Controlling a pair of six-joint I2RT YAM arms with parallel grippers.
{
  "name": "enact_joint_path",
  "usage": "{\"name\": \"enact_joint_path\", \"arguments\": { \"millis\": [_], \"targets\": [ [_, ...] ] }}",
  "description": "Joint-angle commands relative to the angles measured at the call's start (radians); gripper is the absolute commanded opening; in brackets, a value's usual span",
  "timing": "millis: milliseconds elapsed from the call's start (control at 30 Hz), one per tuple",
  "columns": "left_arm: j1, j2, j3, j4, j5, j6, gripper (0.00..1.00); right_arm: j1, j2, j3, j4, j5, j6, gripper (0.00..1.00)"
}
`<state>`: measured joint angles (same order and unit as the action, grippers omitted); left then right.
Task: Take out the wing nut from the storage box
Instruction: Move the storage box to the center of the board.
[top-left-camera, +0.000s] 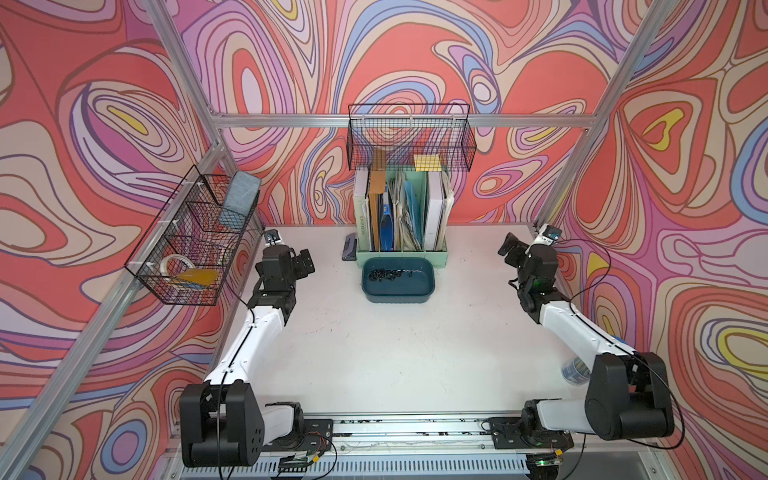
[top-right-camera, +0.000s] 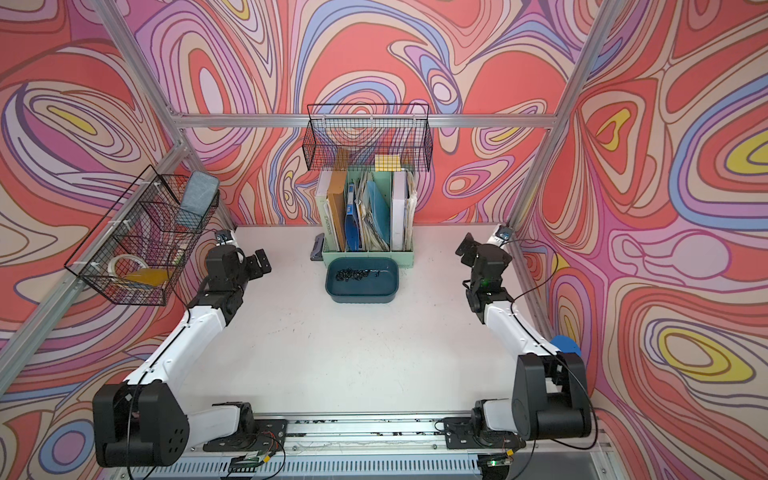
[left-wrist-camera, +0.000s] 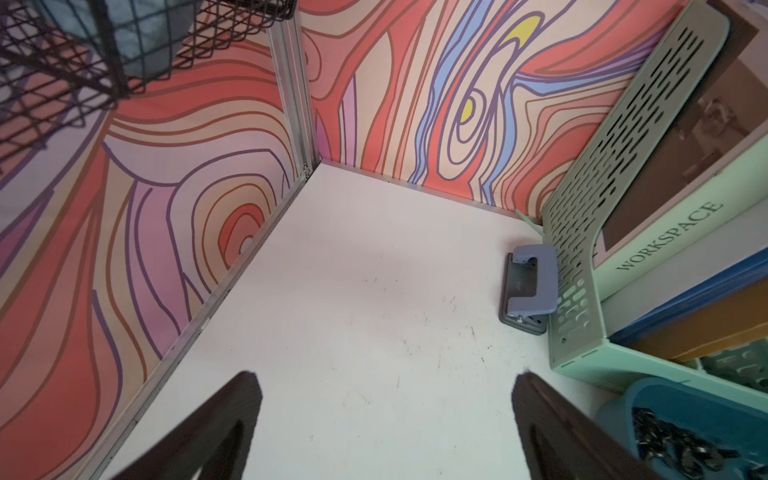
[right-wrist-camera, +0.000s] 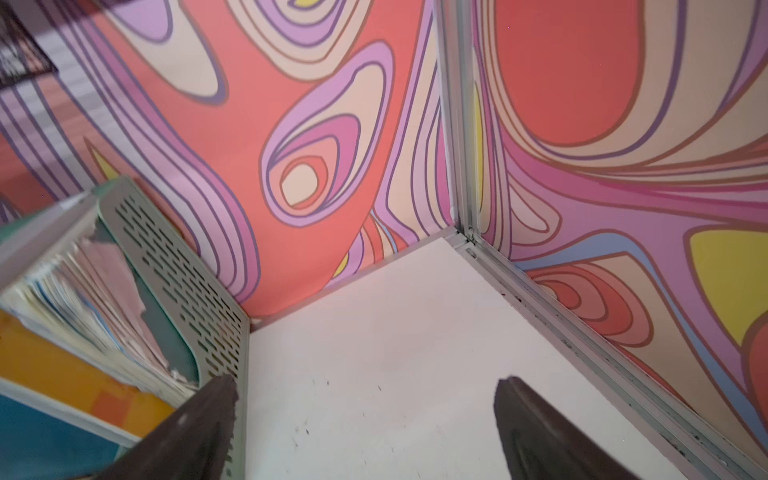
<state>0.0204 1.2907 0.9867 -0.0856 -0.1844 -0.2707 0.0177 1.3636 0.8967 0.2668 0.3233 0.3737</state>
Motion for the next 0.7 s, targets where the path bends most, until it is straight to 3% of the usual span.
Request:
{"name": "enact_joint_path", "arguments": {
  "millis": [0, 167, 267, 467, 667],
  "targets": [
    [0.004, 0.047, 0.089, -0.328, 0.097, -0.098, 0.99, -0.006, 0.037, 0.084, -0.282, -0.035, 0.099, 0.98],
    [-0.020, 0.042, 0.112, -0.285, 0.276, -0.130, 0.99, -0.002, 0.089, 0.194, -0.380, -0.180, 0.096, 0.98],
    [-0.098, 0.060, 0.133, -0.296, 0.246, -0.111, 0.99, 0.024, 0.105, 0.207, -0.385, -0.216, 0.092, 0.98],
    [-0.230, 0.145, 0.159, -0.313, 0.212, -0.120, 0.99, 0.165, 0.166, 0.250, -0.456, -0.173, 0.054, 0.98],
    [-0.261, 0.219, 0.158, -0.290, 0.235, -0.121, 0.99, 0.378, 0.272, 0.336, -0.520, -0.119, 0.042, 0.98]
  ]
}}
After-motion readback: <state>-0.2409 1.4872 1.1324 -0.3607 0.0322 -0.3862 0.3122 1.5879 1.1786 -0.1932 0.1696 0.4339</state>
